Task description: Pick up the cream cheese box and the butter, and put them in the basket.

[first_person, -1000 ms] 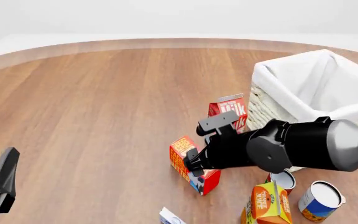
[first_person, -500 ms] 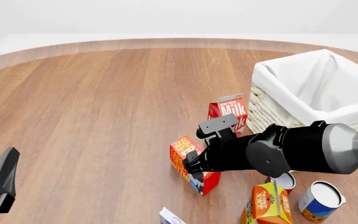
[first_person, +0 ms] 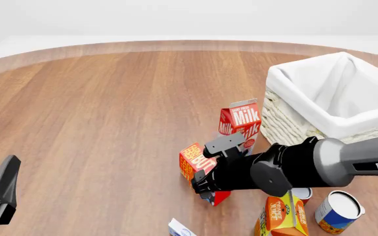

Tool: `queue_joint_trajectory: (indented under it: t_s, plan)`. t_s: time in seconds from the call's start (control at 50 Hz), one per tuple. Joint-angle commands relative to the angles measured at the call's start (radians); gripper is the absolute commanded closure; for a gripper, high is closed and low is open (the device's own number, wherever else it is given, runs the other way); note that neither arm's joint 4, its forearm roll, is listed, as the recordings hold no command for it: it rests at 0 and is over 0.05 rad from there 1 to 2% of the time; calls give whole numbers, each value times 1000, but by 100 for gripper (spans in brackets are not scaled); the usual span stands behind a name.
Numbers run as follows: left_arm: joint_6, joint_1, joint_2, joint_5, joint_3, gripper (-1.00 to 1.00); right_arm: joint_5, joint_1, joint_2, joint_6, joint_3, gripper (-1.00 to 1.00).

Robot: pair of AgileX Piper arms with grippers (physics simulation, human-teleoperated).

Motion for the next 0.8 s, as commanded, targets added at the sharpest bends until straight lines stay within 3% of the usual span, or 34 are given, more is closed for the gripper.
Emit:
queue_joint_trajectory:
  t_s: [0.02, 0.08, 0.1, 0.42, 0.8]
  plan:
    - [0, 0, 0, 0, 0, -100, -19, -2, 18, 5, 7, -100]
    - [0, 0, 0, 0, 0, -100, -21, -1, 16, 6, 9, -100]
    - [0, 0, 0, 0, 0, -100, -21, -2, 14, 6, 10, 100]
    - [0, 0, 0, 0, 0, -100, -1, 8, -13, 5, 0, 100]
    - [0, 0, 0, 0, 0, -100, 145, 30, -146, -38, -61, 100]
